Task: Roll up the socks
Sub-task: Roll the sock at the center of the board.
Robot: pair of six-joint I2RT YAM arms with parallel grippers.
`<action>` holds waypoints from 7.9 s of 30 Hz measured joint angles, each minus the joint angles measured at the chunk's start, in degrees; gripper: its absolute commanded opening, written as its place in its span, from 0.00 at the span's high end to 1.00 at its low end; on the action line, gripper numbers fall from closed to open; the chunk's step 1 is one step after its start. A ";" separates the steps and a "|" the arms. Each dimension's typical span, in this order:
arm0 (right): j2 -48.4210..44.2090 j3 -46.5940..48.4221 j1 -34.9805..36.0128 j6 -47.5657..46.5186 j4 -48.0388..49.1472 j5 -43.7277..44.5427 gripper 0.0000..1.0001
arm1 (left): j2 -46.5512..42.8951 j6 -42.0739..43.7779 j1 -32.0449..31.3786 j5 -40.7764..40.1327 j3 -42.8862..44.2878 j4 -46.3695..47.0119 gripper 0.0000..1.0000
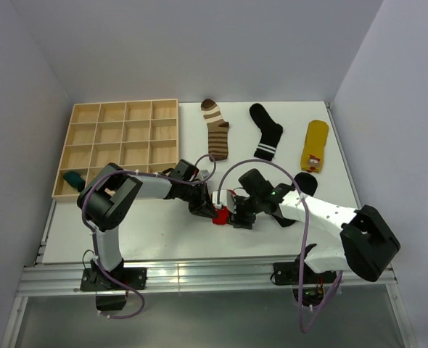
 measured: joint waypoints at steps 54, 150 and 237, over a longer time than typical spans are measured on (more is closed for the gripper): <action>35.74 29.55 -12.48 -4.28 -28.92 -17.22 0.75 | -9.73 -7.19 -0.96 -11.98 -14.71 21.97 0.69; 10.91 12.81 -17.92 2.45 -11.30 -6.64 0.46 | 2.91 -0.57 -3.37 -2.12 1.64 9.88 1.00; 48.09 40.39 -14.93 2.01 -39.43 -18.53 0.79 | -15.98 12.68 -5.05 -26.88 -12.92 24.92 0.56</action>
